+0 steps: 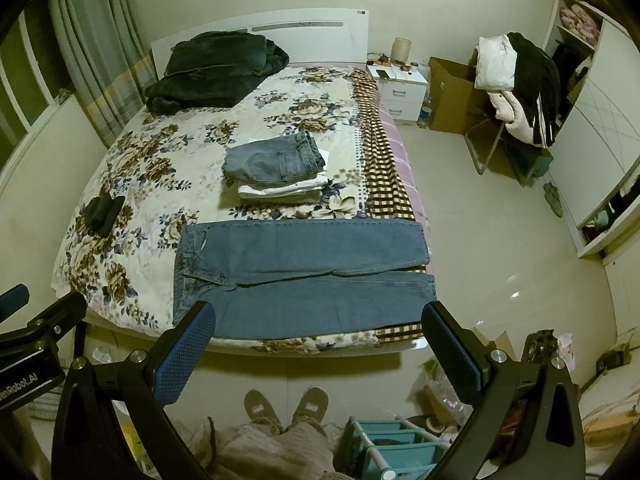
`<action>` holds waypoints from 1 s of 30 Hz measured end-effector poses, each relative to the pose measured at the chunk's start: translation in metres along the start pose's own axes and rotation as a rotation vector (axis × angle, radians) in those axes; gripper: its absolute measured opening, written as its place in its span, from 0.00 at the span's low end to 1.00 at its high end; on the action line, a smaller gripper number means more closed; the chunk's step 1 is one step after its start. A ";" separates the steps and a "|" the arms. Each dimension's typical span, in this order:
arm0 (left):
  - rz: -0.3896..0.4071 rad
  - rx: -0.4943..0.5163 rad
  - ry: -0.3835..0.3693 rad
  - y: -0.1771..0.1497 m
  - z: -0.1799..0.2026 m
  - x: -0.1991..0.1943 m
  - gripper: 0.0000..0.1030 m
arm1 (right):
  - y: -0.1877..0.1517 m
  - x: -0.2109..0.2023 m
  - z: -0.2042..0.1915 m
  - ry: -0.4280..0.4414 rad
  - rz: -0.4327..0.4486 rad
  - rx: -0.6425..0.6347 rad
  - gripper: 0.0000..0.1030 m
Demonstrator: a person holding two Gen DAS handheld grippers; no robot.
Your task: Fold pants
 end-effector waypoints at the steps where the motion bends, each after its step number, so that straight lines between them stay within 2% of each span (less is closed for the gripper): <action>1: 0.000 0.001 -0.001 0.001 0.000 0.002 0.99 | 0.001 -0.001 0.000 -0.001 0.000 -0.003 1.00; 21: -0.006 -0.001 -0.014 0.000 0.009 0.010 0.99 | -0.004 -0.001 -0.003 -0.002 -0.005 0.001 1.00; 24: -0.009 -0.001 -0.021 0.001 0.010 0.013 0.99 | 0.007 0.010 0.001 -0.009 -0.010 0.012 1.00; 25: -0.007 0.003 -0.026 -0.001 0.008 0.012 0.99 | 0.022 0.012 0.003 -0.011 -0.013 0.017 1.00; 30: 0.043 -0.002 0.001 0.025 -0.016 0.032 1.00 | 0.035 0.033 -0.003 -0.032 -0.014 0.051 1.00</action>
Point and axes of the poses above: each gripper's, at about its wrist camera, not at the fingertips, and x roughly the way its jaws point, z to its right, y to its top, the point moved 10 cm from there along x, roughly the way its jaws point, and after that the axes turned 13 degrees about -y, right-handed, at the moved point
